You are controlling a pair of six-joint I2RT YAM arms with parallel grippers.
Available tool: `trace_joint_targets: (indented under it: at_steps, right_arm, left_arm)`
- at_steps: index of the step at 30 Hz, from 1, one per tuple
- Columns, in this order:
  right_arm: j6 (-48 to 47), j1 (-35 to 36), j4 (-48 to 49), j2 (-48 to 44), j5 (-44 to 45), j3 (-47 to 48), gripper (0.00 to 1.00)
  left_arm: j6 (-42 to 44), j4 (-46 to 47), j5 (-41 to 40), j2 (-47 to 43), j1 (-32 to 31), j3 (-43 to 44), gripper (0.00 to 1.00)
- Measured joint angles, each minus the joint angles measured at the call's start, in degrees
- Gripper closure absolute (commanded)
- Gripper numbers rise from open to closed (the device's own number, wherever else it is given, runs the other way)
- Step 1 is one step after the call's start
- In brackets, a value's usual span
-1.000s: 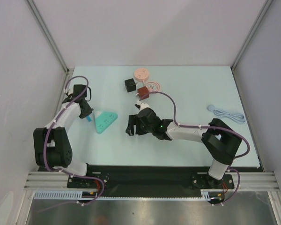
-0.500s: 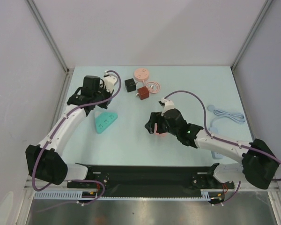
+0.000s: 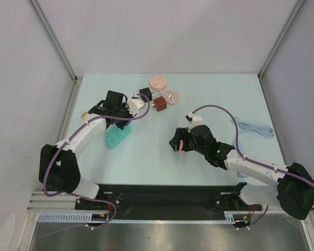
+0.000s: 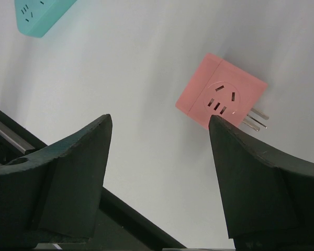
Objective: Insert the plug
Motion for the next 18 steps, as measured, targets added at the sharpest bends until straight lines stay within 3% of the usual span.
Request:
trace_joint_targets:
  at_steps: [18]
  right_arm:
    - [0.0,-0.1,1.0,0.8,-1.1,0.0,0.21]
  left_arm:
    - [0.0,6.0,4.1,4.2,2.6,-4.7,1.0]
